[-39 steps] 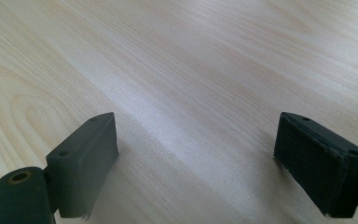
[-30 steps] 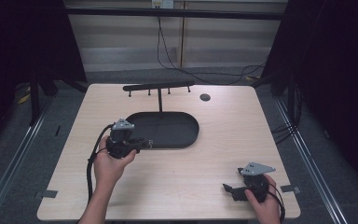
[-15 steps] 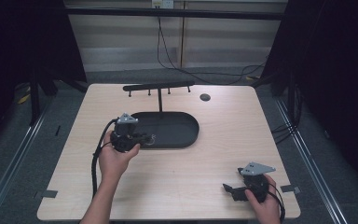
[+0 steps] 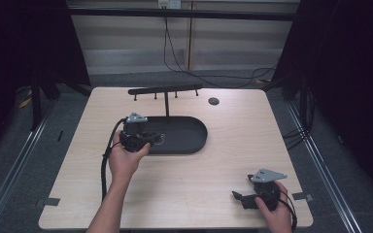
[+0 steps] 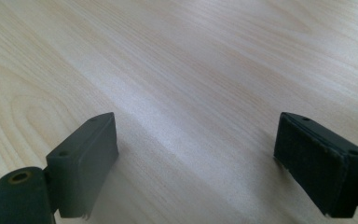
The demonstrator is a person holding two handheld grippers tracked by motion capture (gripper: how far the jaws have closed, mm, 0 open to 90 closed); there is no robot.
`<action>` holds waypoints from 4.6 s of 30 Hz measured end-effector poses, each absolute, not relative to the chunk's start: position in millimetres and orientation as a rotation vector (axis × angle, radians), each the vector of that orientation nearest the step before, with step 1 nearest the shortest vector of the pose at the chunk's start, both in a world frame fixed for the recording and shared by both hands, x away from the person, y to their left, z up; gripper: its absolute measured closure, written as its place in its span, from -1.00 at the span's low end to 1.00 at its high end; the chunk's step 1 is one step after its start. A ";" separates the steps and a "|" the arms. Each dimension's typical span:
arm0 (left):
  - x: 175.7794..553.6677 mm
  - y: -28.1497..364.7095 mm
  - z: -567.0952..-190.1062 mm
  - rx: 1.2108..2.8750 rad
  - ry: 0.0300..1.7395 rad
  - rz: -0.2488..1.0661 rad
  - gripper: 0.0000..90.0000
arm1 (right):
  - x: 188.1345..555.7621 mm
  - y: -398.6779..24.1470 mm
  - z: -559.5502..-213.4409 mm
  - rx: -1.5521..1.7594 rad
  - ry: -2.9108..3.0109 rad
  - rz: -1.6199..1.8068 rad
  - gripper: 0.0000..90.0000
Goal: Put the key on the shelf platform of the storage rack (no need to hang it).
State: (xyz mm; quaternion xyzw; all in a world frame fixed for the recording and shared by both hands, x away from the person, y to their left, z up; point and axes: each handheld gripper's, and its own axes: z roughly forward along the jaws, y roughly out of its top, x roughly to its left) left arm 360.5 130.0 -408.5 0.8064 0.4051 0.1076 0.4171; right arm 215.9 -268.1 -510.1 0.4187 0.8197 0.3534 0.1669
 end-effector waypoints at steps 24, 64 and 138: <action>387.7 114.8 -427.7 2.008 1.080 0.331 0.64 | 215.9 -268.1 -510.1 1.192 2.333 1.006 -0.72; 407.9 92.3 -467.7 2.022 1.148 0.372 0.94 | 216.1 -268.2 -510.2 1.181 2.334 1.008 -0.71; 367.7 139.8 -460.6 2.032 1.136 0.291 -0.36 | 216.1 -268.3 -510.2 1.175 2.339 1.010 -0.71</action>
